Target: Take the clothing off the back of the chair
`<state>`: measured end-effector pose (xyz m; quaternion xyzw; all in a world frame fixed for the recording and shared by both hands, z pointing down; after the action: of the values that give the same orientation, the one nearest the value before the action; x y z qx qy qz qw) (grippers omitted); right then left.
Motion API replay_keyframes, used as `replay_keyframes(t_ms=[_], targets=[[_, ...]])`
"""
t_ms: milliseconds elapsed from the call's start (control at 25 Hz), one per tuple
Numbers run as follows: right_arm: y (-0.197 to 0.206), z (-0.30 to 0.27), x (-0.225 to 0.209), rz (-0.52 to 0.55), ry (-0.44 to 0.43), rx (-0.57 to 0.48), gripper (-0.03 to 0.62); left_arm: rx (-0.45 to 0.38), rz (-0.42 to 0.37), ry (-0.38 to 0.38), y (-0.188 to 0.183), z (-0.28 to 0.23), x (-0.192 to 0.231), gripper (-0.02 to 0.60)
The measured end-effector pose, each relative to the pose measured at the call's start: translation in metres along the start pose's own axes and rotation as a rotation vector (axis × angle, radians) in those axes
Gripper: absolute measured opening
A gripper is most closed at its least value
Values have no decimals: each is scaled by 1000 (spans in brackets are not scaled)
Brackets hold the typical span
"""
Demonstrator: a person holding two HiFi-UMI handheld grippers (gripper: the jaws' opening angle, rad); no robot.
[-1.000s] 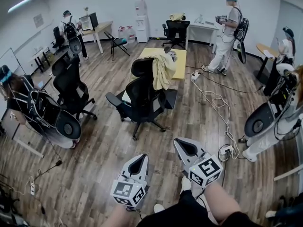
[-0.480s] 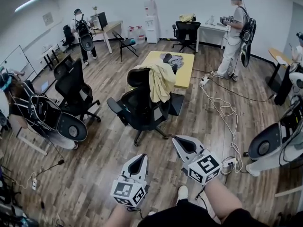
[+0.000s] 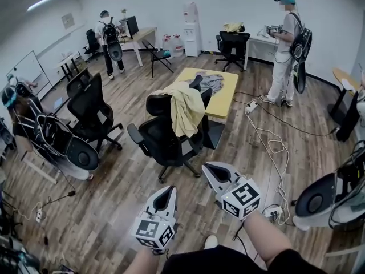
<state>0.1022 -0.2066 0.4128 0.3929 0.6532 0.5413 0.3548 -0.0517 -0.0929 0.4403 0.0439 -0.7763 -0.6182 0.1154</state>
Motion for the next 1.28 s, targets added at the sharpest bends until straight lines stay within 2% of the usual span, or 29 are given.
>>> replay_keyframes(t_ms=[360,640,1160,1200,1240,1280], targets=[[-2,-3,-31,-48,-24,-20,14,4,-21,-17,-8,-22,-18,18],[-9,-21,-51,-47,-10,-15,14,6,-25,8,-13,-47,-15,18],[-19,-123,-108,-56,77,7,19,20,-22,100,-28,-118,62,18],[-19,-132,-112,-61,81,11,53,23,-20,104,-29,-123,70,18],[-18,-142,-116,-65,83,18,118,25,-16,108,-30,-129,78,18],[-18,-151,-120,-67,86,26,130,27,-13,111,-31,-133,86,18]])
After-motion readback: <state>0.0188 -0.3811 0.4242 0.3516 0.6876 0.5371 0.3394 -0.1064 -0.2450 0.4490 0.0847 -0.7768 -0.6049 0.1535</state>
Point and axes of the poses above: the fingertips, and each gripper's own axes: z backward along the fingers, x to its left, y out of its underside, the point moved 7 cm from there along z, backward along the fingers, and after that the axes turned 6 degrees about x, right-handed, at the moved point
